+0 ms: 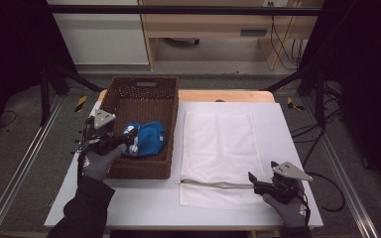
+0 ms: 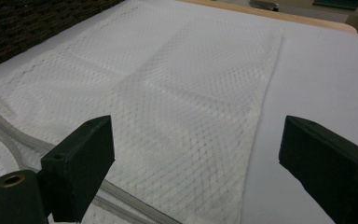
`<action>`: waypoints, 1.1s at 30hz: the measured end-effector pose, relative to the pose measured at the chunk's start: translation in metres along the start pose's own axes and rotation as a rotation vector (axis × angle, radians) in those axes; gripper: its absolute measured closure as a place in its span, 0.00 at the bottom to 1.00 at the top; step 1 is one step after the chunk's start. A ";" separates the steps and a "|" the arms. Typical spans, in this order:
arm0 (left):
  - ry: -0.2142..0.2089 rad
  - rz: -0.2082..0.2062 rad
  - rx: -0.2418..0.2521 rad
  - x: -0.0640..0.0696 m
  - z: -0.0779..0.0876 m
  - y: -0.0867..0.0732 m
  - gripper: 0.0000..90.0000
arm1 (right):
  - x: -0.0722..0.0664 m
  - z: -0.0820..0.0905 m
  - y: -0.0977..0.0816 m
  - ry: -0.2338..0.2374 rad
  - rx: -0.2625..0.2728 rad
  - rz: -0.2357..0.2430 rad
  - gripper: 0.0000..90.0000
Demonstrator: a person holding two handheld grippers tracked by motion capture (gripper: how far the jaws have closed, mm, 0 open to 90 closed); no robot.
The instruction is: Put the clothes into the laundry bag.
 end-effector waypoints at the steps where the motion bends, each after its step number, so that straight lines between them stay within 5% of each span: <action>1: 0.003 0.000 -0.005 -0.001 -0.003 0.001 0.15 | 0.000 0.000 0.000 0.001 0.000 -0.001 0.12; 17: 0.013 0.002 -0.049 -0.019 -0.034 0.008 0.14 | 0.001 0.000 -0.001 -0.004 -0.004 -0.004 0.12; 33: 0.019 -0.061 -0.136 -0.021 -0.070 -0.002 0.11 | 0.002 -0.002 -0.002 -0.002 -0.012 0.000 0.11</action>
Point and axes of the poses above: each handheld gripper's, and its own axes: z roughly backward along the jaws, y roughly out of its top, x roughly to its right, the point moved 9 cm from there along -z, roughly forward along the jaws, and after that the axes turned 2 degrees about -x, right-handed, at the moved point
